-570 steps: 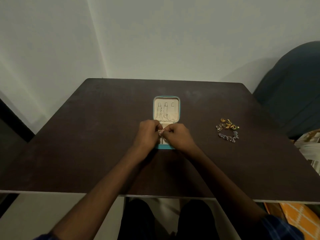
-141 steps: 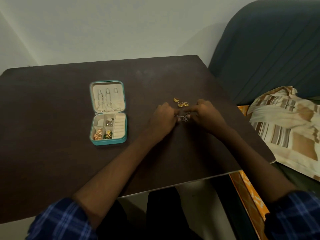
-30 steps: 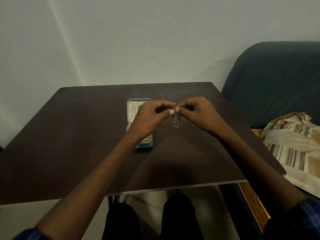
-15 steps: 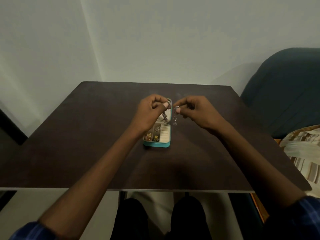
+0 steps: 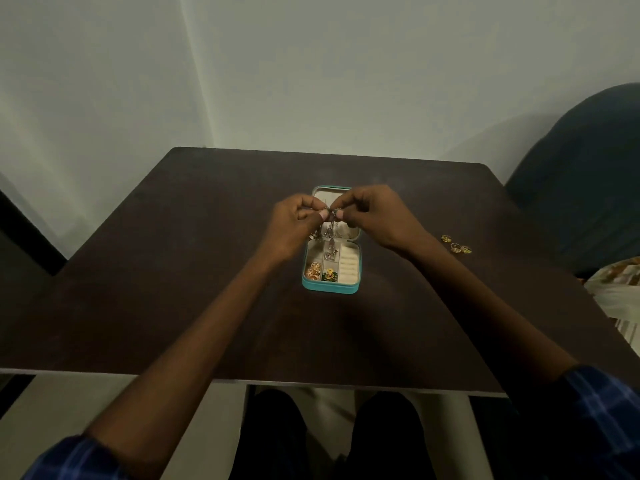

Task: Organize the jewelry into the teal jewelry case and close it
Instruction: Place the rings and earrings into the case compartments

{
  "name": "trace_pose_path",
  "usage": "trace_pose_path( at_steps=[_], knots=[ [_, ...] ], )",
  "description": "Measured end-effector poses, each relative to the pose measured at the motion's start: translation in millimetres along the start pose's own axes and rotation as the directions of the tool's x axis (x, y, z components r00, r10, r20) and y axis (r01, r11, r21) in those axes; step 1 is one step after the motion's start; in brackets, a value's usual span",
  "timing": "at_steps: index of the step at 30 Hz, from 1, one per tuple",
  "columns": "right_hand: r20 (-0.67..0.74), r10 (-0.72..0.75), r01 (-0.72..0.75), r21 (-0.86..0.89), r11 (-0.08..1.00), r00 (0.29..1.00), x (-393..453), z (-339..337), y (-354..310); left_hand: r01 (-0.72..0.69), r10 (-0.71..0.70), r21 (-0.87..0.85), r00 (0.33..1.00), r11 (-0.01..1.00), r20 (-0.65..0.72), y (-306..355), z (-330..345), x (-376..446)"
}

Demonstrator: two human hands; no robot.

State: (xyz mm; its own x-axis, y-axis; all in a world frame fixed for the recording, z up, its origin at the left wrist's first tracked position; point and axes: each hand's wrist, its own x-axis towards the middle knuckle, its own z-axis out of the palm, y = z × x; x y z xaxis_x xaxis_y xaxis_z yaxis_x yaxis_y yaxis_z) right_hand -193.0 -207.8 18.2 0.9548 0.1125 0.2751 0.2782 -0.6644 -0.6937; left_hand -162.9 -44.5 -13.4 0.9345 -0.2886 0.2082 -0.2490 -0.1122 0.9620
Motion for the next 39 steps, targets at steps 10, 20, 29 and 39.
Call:
trace_pose_path(
  at_steps=[10, 20, 29, 39],
  knots=[
    [0.023, 0.105, -0.105, -0.028, 0.994, 0.994, 8, 22, 17, 0.045, -0.046, 0.038, 0.999, 0.998, 0.017, -32, 2, 9],
    [0.022, 0.157, -0.157, -0.015, 0.987, 0.987, 8, 34, 23, 0.035, -0.008, 0.307, 0.996, 0.951, -0.091, -43, 5, 8],
    [0.029, 0.220, -0.219, -0.022, 0.975, 0.975, 7, 50, 23, 0.039, 0.013, 0.493, 0.995, 0.869, -0.101, -57, 6, 0],
    [-0.020, 0.232, -0.232, -0.082, 0.969, 0.973, 4, 64, 36, 0.056, 0.004, 0.609, 0.995, 0.791, -0.096, -78, 13, 5]
  ],
)
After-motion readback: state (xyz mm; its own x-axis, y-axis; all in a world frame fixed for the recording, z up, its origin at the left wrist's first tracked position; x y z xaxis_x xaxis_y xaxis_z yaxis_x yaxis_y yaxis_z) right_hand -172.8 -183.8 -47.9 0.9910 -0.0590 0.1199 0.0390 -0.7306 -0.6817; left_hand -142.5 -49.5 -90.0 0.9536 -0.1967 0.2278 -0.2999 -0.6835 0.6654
